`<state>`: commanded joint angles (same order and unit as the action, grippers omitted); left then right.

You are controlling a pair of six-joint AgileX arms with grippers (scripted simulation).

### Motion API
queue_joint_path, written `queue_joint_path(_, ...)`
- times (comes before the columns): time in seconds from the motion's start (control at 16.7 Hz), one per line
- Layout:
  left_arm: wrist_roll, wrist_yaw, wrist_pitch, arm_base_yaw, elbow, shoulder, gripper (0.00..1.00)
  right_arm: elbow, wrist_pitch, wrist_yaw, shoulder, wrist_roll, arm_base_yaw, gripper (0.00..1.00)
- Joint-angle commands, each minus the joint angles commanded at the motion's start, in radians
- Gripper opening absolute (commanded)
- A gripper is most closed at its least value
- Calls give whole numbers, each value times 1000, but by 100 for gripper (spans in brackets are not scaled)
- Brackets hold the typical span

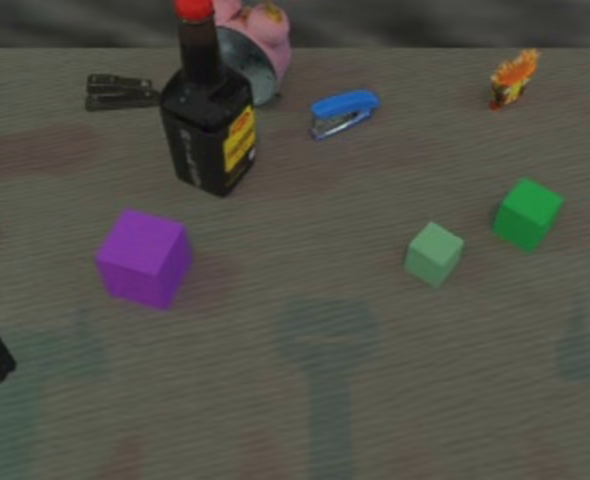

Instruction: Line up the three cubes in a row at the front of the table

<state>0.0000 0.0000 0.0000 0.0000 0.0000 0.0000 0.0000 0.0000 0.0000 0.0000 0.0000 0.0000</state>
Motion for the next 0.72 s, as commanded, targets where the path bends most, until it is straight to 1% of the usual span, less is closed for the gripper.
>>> queue_joint_path(0.18,0,0,0,0,0,0,100,10,-5,0,10,-2,2,100)
queue_joint_path(0.36,0,0,0,0,0,0,100,102,-59,1,104,-23,25,100)
queue_joint_path(0.54,0,0,0,0,0,0,100,277,-167,1,293,-63,65,100)
queue_joint_path(0.72,0,0,0,0,0,0,100,511,-318,1,565,-115,118,100)
